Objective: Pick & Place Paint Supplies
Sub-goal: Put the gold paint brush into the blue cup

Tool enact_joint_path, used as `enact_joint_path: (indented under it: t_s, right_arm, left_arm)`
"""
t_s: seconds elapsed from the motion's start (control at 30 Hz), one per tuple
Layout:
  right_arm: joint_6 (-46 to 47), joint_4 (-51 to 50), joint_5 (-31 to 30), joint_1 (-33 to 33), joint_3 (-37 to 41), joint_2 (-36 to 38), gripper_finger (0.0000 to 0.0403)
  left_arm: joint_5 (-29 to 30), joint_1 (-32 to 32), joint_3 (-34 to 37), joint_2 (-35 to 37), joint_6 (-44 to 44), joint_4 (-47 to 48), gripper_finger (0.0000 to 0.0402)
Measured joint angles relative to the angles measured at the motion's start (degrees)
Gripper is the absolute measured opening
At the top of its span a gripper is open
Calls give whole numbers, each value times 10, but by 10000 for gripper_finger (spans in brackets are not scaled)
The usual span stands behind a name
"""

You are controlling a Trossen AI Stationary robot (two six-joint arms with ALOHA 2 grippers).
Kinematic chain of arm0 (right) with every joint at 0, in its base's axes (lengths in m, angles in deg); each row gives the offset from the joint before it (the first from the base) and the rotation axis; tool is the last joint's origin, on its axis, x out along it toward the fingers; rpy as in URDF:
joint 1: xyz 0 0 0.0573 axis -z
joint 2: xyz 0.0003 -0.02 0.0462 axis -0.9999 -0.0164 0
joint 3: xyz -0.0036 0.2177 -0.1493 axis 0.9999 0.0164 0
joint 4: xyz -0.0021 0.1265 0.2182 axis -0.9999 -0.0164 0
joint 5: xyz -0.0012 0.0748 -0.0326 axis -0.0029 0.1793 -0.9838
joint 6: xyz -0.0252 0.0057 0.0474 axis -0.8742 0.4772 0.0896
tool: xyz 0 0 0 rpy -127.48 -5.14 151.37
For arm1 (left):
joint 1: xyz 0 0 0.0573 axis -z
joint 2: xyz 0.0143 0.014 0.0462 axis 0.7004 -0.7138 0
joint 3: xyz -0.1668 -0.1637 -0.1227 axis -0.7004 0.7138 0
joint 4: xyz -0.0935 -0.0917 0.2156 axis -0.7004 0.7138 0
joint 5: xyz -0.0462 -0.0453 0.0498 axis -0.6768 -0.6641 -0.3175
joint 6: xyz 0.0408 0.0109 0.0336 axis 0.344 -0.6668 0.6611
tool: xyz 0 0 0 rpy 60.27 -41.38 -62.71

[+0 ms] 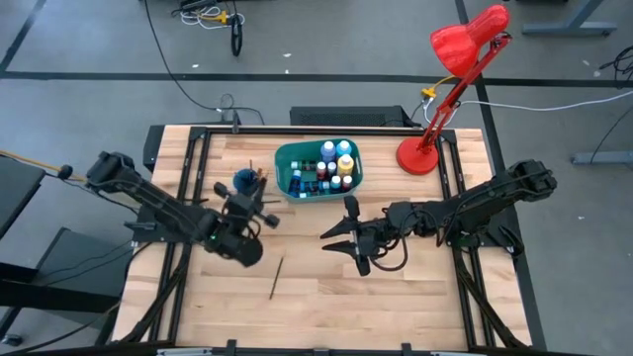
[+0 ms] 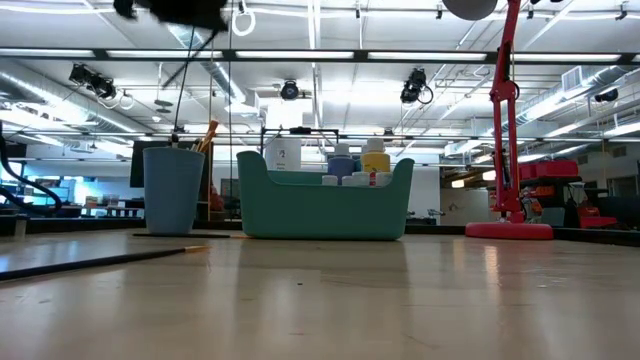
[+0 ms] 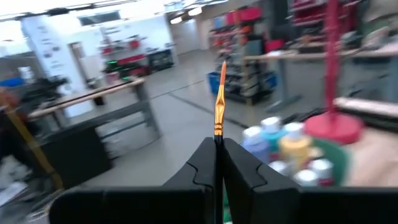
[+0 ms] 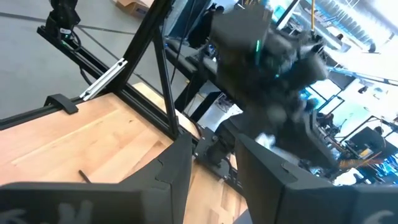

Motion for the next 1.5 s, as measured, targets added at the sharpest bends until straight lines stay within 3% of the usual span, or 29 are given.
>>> enact_joint_path:
  t_s: [0.23,0.47,0.67,0.8,0.97,1.17,1.5]
  right_arm:
    - [-4,0,0,0,0,0,127]
    - [-11,0,0,0,0,0,127]
    - [-26,0,0,0,0,0,127]
    - [-24,-2,0,0,0,0,127]
    - [-24,-13,0,0,0,0,127]
    - [-24,-19,0,0,0,0,127]
    - [-22,-29,0,0,0,0,127]
  left_arm:
    - [-2,-90,111,4,-125,24,15]
    - [-1,-152,175,4,-177,23,17]
    - [0,-131,137,14,-176,15,15]
    - [-1,-97,84,13,-77,9,16]
    - [-1,-113,47,13,53,9,15]
    - [0,-180,46,8,0,22,16]
    - [-2,-250,46,-76,-90,23,18]
